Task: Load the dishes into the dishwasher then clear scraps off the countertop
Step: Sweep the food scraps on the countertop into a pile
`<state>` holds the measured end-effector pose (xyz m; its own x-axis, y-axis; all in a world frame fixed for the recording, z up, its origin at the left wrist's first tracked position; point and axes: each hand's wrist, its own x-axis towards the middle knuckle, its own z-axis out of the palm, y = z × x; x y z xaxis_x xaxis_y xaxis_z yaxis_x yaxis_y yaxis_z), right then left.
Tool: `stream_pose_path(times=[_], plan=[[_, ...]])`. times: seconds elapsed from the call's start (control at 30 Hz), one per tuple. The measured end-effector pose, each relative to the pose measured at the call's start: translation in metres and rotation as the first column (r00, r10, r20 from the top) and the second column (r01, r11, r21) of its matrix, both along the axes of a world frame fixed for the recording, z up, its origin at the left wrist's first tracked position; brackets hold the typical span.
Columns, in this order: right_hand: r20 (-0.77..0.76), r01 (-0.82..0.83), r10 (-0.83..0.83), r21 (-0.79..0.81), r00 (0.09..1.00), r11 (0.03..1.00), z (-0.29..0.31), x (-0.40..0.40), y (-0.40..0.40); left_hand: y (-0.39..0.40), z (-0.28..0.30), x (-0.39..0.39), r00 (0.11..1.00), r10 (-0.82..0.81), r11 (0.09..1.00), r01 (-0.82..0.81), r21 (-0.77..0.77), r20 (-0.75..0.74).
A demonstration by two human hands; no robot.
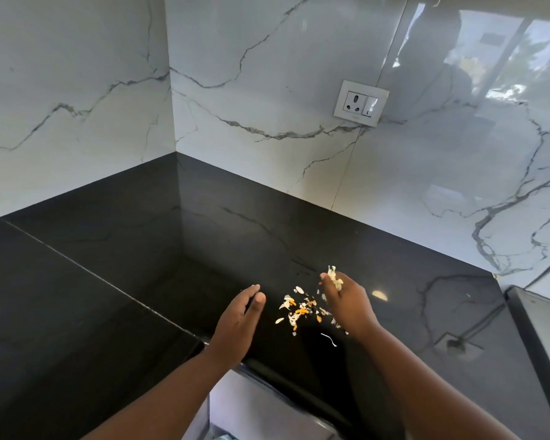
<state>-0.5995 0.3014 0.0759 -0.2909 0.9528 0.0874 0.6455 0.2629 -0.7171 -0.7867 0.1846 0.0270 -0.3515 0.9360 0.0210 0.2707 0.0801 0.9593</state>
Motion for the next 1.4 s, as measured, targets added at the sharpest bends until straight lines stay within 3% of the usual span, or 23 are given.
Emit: stream_pose_path(times=[0.07, 0.13, 0.23, 0.3, 0.4, 0.57, 0.67, 0.77, 0.83, 0.87, 0.97, 1.07, 1.2, 1.3, 1.4], plan=[[-0.085, 0.047, -0.048, -0.007, 0.995, 0.999, 0.008, -0.003, -0.004, -0.007, 0.008, -0.001, 0.963, 0.095, 0.994, -0.103, 0.021, 0.252], [-0.207, 0.103, -0.119, -0.087, 0.971, 0.991, 0.017, -0.008, -0.012, -0.017, 0.016, -0.003, 0.856, 0.168, 0.982, -0.190, -0.004, 0.488], [-0.430, 0.129, -0.275, -0.339, 0.860, 0.932, 0.033, -0.020, -0.030, -0.038, 0.024, -0.005, 0.675, 0.223, 0.963, -0.265, -0.052, 0.703], [-0.505, 0.053, -0.333, -0.491, 0.796, 0.870, 0.042, -0.029, -0.050, -0.054, 0.027, -0.004, 0.538, 0.219, 0.961, -0.261, -0.086, 0.814], [-0.588, -0.136, -0.330, -0.609, 0.739, 0.782, 0.045, -0.043, -0.083, -0.077, 0.026, 0.003, 0.432, 0.219, 0.969, -0.205, -0.141, 0.875], [-0.603, -0.342, -0.287, -0.713, 0.745, 0.611, 0.006, -0.073, -0.144, -0.116, -0.003, 0.020, 0.202, 0.304, 0.943, -0.203, -0.264, 0.931], [-0.559, -0.363, -0.200, -0.730, 0.804, 0.580, -0.052, -0.084, -0.175, -0.133, -0.041, 0.037, 0.089, 0.377, 0.907, -0.236, -0.348, 0.922], [-0.420, -0.262, -0.151, -0.769, 0.895, 0.583, -0.128, -0.087, -0.200, -0.146, -0.099, 0.053, -0.035, 0.485, 0.836, -0.276, -0.475, 0.874], [-0.323, -0.176, -0.144, -0.779, 0.936, 0.602, -0.191, -0.087, -0.213, -0.153, -0.147, 0.063, -0.044, 0.563, 0.790, -0.264, -0.553, 0.825], [-0.282, -0.135, -0.179, -0.813, 0.943, 0.567, -0.218, -0.086, -0.217, -0.156, -0.168, 0.066, -0.047, 0.603, 0.765, -0.246, -0.595, 0.796], [-0.167, -0.021, -0.336, -0.917, 0.927, 0.398, -0.317, -0.078, -0.231, -0.165, -0.261, 0.076, -0.054, 0.732, 0.664, -0.168, -0.728, 0.680], [-0.043, 0.069, -0.458, -0.972, 0.888, 0.225, -0.405, -0.072, -0.234, -0.162, -0.349, 0.077, 0.011, 0.816, 0.577, -0.083, -0.813, 0.578], [0.046, 0.050, -0.590, -0.999, 0.806, -0.010, -0.474, -0.071, -0.216, -0.150, -0.422, 0.069, 0.087, 0.852, 0.522, -0.049, -0.852, 0.517], [0.051, 0.054, -0.557, -0.998, 0.829, -0.011, -0.500, -0.069, -0.201, -0.163, -0.445, 0.062, 0.093, 0.862, 0.502, -0.017, -0.865, 0.498], [0.067, 0.097, -0.606, -0.995, 0.792, 0.017, -0.507, -0.055, -0.194, -0.186, -0.448, 0.056, 0.086, 0.870, 0.491, -0.045, -0.870, 0.486]])
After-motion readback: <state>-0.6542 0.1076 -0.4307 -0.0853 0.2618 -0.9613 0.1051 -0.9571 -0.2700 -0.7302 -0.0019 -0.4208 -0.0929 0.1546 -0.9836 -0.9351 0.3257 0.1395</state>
